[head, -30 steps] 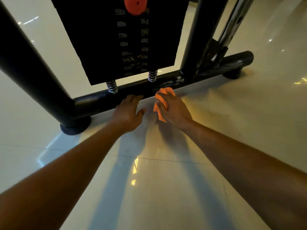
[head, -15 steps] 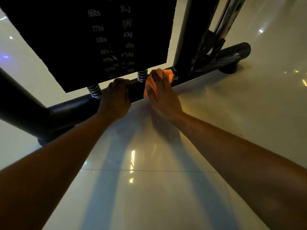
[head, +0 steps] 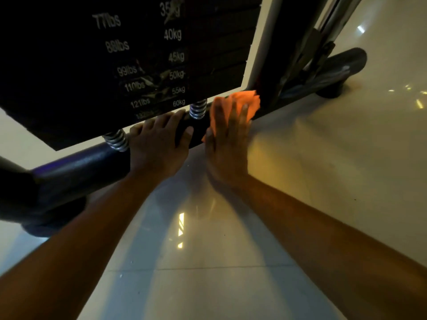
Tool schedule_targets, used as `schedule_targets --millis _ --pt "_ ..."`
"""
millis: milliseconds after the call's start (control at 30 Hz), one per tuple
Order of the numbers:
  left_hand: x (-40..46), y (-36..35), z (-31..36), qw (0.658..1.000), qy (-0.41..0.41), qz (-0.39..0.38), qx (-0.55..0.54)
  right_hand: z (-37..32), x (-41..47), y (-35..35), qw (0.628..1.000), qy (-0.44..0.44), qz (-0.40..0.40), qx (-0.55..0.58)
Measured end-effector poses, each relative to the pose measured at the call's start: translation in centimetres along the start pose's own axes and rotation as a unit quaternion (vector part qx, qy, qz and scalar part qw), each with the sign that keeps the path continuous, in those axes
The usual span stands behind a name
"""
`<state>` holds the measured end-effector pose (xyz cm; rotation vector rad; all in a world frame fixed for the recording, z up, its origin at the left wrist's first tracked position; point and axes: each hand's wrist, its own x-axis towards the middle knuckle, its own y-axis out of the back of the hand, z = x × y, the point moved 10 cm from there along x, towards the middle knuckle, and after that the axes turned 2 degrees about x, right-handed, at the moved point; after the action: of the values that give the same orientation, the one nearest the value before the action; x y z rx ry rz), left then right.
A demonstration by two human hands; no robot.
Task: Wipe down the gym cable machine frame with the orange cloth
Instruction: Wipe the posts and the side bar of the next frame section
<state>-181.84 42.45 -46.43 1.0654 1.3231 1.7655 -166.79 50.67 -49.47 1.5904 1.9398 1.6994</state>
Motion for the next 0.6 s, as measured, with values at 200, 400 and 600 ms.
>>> schedule_targets --millis 200,400,600 --pt "-0.2 0.5 -0.1 0.998 0.030 0.021 -0.041 2.8 0.9 0.5 0.994 0.080 -0.023 -0.068" --pt "-0.1 0.9 -0.3 0.996 0.055 0.034 -0.068 -2.3 0.8 -1.7 0.993 -0.097 0.002 0.070" --pt "-0.1 0.9 -0.5 0.996 0.040 0.036 -0.073 1.3 1.5 0.7 0.999 -0.015 0.029 -0.009"
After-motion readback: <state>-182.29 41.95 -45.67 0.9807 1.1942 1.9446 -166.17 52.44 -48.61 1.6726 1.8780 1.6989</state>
